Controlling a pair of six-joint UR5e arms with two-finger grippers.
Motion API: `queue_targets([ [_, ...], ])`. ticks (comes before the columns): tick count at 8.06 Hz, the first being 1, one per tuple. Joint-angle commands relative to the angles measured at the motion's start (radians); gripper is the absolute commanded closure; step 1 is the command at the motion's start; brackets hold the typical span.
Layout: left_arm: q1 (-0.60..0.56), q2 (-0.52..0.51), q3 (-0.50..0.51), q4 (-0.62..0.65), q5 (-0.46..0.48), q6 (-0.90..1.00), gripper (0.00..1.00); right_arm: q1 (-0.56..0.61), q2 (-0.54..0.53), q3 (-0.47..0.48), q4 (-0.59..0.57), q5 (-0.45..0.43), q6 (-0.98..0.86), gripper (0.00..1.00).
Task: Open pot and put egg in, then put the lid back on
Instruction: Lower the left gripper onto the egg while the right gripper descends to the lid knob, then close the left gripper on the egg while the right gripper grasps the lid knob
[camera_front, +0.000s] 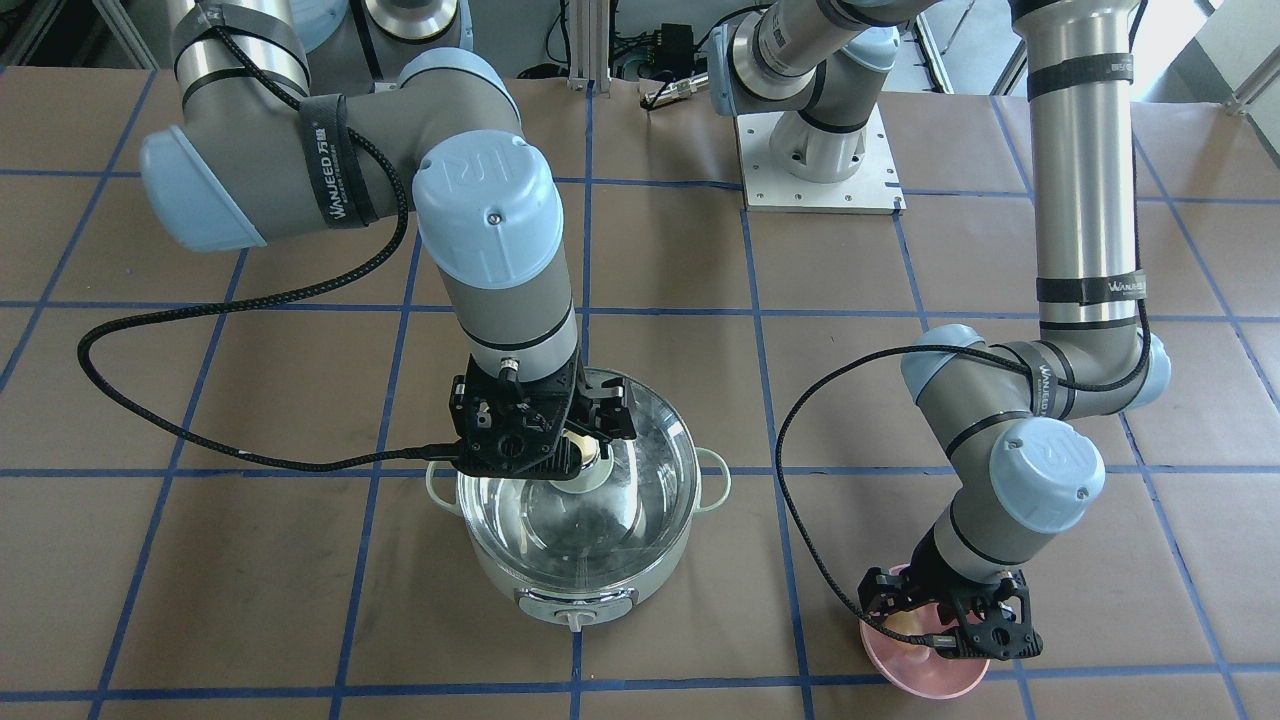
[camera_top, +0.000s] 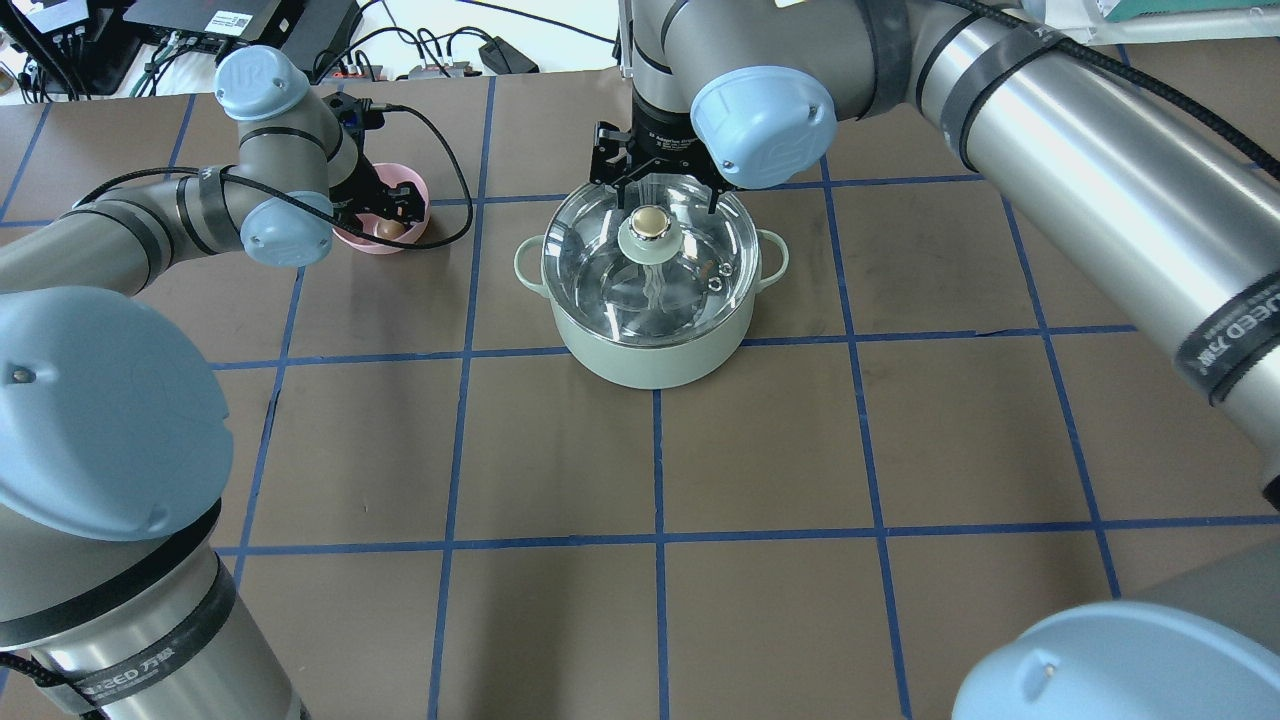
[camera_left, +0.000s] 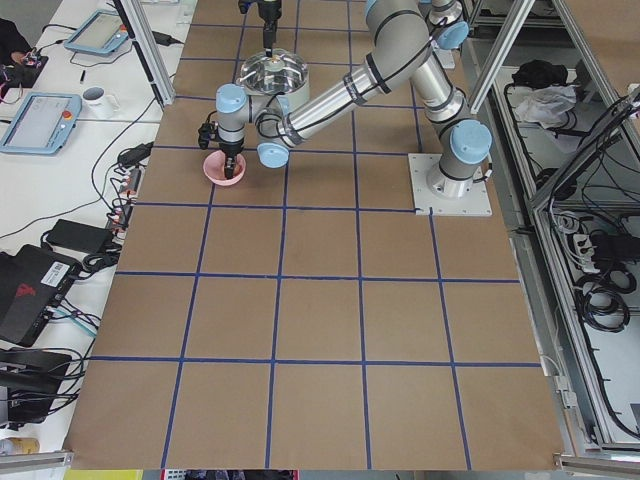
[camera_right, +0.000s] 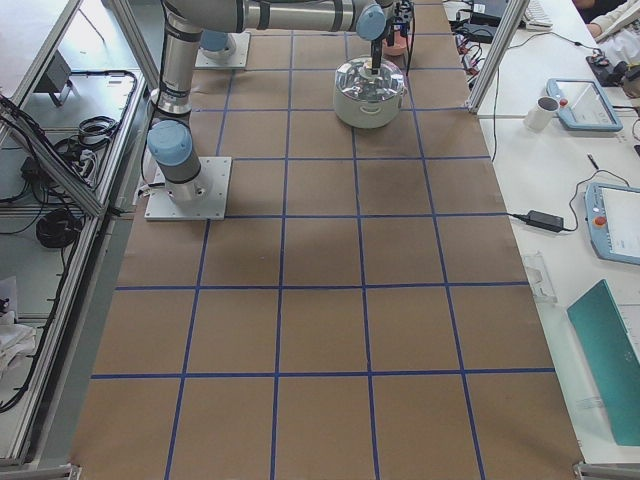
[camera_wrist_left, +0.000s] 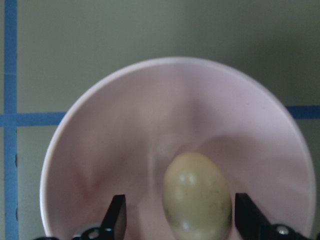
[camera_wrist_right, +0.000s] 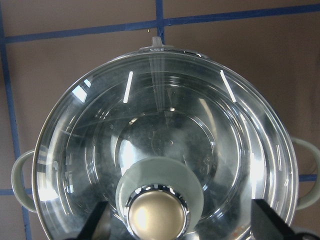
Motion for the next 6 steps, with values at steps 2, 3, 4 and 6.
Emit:
queue_targets([
  [2,0.000,0.001,0.000,-0.009,-0.001,0.000,0.30,0.008,0.036,-0.009,-0.005,0.002,0.006,0.00],
  [3,0.000,0.001,0.000,-0.009,0.001,-0.006,0.30,0.008,0.036,-0.009,-0.004,0.007,0.005,0.00],
  [4,0.000,0.003,0.000,-0.012,0.002,-0.009,0.32,0.008,0.039,-0.009,-0.004,0.008,0.006,0.00],
  [6,0.000,0.008,0.000,-0.012,0.004,0.000,0.50,0.008,0.042,-0.009,-0.002,0.010,0.005,0.01],
])
